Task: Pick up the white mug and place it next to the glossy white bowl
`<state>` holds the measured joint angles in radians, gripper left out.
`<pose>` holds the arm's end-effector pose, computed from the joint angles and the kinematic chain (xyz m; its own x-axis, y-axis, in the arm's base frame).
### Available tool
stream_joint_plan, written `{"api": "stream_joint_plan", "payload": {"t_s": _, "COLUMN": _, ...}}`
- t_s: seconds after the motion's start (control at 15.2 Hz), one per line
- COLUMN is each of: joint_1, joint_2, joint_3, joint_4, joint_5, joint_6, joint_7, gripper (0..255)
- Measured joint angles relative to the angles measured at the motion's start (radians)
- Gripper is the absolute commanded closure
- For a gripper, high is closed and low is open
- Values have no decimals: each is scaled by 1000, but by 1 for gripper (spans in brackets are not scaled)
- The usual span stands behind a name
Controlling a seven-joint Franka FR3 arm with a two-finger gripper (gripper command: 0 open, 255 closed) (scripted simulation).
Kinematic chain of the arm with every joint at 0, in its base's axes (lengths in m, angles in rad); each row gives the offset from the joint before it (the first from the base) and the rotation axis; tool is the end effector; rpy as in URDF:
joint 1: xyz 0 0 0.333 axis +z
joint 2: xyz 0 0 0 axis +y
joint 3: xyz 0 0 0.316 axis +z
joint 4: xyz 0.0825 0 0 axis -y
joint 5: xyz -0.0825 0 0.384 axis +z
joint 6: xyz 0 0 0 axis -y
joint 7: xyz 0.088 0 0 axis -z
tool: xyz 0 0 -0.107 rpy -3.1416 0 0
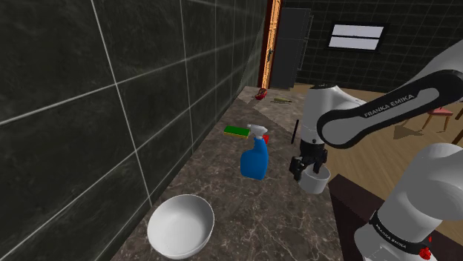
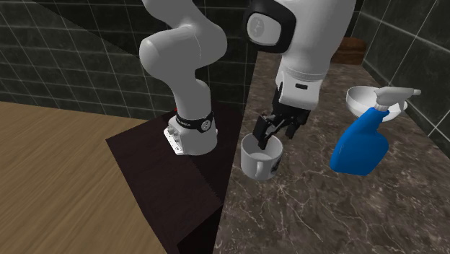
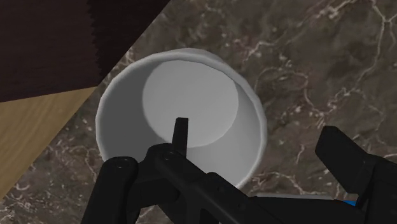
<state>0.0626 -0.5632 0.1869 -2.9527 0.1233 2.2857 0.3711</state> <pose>0.2927 0.0656 0.3023 0.9662 -0.2404 -0.0934 -0.2363 -0.9702 0.0530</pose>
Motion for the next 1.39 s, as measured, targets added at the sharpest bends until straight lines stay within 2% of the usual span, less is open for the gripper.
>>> {"api": "stream_joint_plan", "payload": {"t_s": 0.2, "joint_1": 0, "joint_2": 46, "joint_3": 6, "joint_4": -16, "joint_5": 3, "joint_6": 62, "joint_7": 3, "gripper": 0}}
{"api": "stream_joint_plan", "payload": {"t_s": 0.59, "joint_1": 0, "joint_2": 55, "joint_3": 8, "joint_4": -22, "joint_5": 4, "joint_6": 78, "joint_7": 4, "gripper": 0}}
{"api": "stream_joint_plan", "payload": {"t_s": 0.66, "joint_1": 0, "joint_2": 55, "joint_3": 8, "joint_4": -22, "joint_5": 4, "joint_6": 78, "joint_7": 4, "gripper": 255}}
{"api": "stream_joint_plan", "payload": {"t_s": 1.39, "joint_1": 1, "joint_2": 48, "joint_3": 8, "joint_4": -19, "joint_5": 4, "joint_6": 68, "joint_7": 4, "gripper": 255}}
